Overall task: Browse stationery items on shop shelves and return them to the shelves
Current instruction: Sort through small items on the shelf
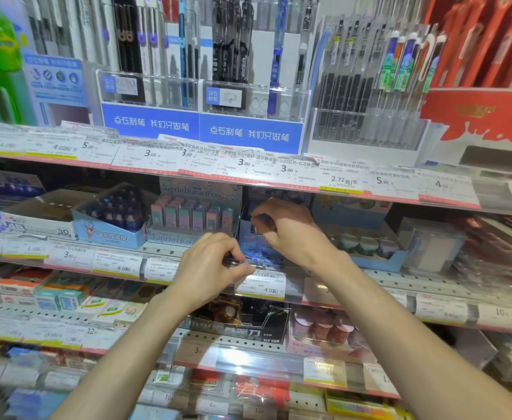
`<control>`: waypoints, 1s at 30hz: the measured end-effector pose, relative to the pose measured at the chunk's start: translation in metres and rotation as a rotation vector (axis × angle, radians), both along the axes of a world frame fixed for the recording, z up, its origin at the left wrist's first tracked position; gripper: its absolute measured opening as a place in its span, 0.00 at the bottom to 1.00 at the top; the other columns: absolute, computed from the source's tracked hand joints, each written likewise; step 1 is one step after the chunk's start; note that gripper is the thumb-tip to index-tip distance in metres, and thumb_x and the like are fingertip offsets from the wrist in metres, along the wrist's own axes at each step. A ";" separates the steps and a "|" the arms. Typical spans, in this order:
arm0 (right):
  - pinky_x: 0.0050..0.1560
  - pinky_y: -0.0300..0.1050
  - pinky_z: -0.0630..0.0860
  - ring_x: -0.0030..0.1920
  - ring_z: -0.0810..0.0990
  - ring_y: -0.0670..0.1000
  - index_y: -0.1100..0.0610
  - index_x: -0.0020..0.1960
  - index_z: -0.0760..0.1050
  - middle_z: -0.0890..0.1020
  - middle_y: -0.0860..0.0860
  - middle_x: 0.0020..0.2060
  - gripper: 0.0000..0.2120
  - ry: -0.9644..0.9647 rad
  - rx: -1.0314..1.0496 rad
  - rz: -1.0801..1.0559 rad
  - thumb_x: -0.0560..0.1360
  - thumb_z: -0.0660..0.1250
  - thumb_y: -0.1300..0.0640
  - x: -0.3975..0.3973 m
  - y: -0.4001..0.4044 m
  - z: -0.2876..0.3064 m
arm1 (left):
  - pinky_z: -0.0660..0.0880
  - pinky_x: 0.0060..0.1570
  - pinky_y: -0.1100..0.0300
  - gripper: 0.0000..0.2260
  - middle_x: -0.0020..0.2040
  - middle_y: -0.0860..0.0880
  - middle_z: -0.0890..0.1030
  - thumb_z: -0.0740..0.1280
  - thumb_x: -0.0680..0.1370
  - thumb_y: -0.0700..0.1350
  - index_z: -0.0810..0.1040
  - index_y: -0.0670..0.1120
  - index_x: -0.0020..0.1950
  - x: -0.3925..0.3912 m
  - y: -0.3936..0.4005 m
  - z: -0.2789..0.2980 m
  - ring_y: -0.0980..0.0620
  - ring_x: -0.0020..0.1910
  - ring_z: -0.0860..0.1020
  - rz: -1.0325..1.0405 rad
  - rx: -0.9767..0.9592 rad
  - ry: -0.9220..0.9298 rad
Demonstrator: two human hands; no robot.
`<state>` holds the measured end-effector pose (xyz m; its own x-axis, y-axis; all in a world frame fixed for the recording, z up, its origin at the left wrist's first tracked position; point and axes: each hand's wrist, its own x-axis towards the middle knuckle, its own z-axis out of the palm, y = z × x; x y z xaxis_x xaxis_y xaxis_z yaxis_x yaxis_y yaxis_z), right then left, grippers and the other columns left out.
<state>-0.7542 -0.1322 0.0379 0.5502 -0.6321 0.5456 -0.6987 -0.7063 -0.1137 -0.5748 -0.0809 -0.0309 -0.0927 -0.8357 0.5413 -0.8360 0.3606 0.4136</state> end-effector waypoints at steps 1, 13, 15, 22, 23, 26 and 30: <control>0.55 0.47 0.77 0.50 0.81 0.52 0.56 0.57 0.80 0.83 0.51 0.52 0.09 -0.029 0.026 0.007 0.79 0.65 0.55 -0.002 0.001 0.000 | 0.72 0.43 0.57 0.13 0.43 0.60 0.77 0.73 0.69 0.62 0.77 0.55 0.40 0.000 0.000 0.000 0.58 0.47 0.72 0.000 -0.001 0.000; 0.58 0.49 0.79 0.52 0.83 0.49 0.52 0.56 0.83 0.86 0.48 0.53 0.09 -0.277 0.218 -0.101 0.79 0.67 0.53 0.012 -0.011 0.001 | 0.73 0.42 0.57 0.12 0.43 0.60 0.77 0.73 0.70 0.62 0.77 0.55 0.40 -0.002 0.003 0.000 0.58 0.46 0.71 0.009 0.003 0.013; 0.59 0.49 0.78 0.55 0.82 0.49 0.53 0.56 0.84 0.85 0.47 0.55 0.10 -0.238 0.215 -0.104 0.79 0.66 0.54 0.011 -0.012 -0.002 | 0.73 0.43 0.57 0.12 0.43 0.60 0.77 0.73 0.70 0.62 0.77 0.55 0.40 -0.002 0.003 0.000 0.58 0.47 0.71 0.010 0.003 0.014; 0.61 0.45 0.75 0.58 0.80 0.50 0.53 0.55 0.85 0.85 0.47 0.56 0.10 -0.196 0.206 -0.101 0.79 0.67 0.53 0.007 -0.013 -0.002 | 0.73 0.43 0.56 0.13 0.43 0.59 0.77 0.73 0.70 0.61 0.77 0.54 0.41 -0.002 0.003 0.000 0.57 0.46 0.71 0.008 0.005 0.013; 0.60 0.44 0.75 0.57 0.81 0.50 0.53 0.56 0.84 0.85 0.47 0.56 0.10 -0.193 0.205 -0.103 0.79 0.67 0.53 0.007 -0.012 -0.002 | 0.73 0.43 0.56 0.13 0.43 0.59 0.77 0.73 0.70 0.61 0.77 0.54 0.41 -0.002 0.003 0.000 0.57 0.46 0.71 0.008 0.004 0.012; 0.58 0.44 0.76 0.55 0.81 0.49 0.53 0.55 0.85 0.85 0.48 0.55 0.10 -0.209 0.217 -0.114 0.79 0.67 0.52 0.008 -0.011 -0.001 | 0.73 0.43 0.55 0.13 0.42 0.59 0.77 0.73 0.70 0.61 0.78 0.54 0.41 -0.002 0.003 -0.001 0.57 0.46 0.71 0.010 0.000 0.026; 0.55 0.48 0.78 0.50 0.83 0.50 0.54 0.52 0.85 0.86 0.49 0.50 0.10 -0.220 0.273 -0.114 0.78 0.68 0.51 0.008 -0.013 0.001 | 0.73 0.43 0.55 0.13 0.42 0.59 0.77 0.73 0.70 0.61 0.77 0.54 0.41 -0.002 0.003 -0.001 0.57 0.46 0.71 0.006 -0.002 0.036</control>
<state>-0.7457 -0.1454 0.0391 0.3557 -0.8212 0.4462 -0.7091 -0.5481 -0.4435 -0.5771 -0.0778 -0.0323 -0.0681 -0.8351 0.5458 -0.8227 0.3565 0.4429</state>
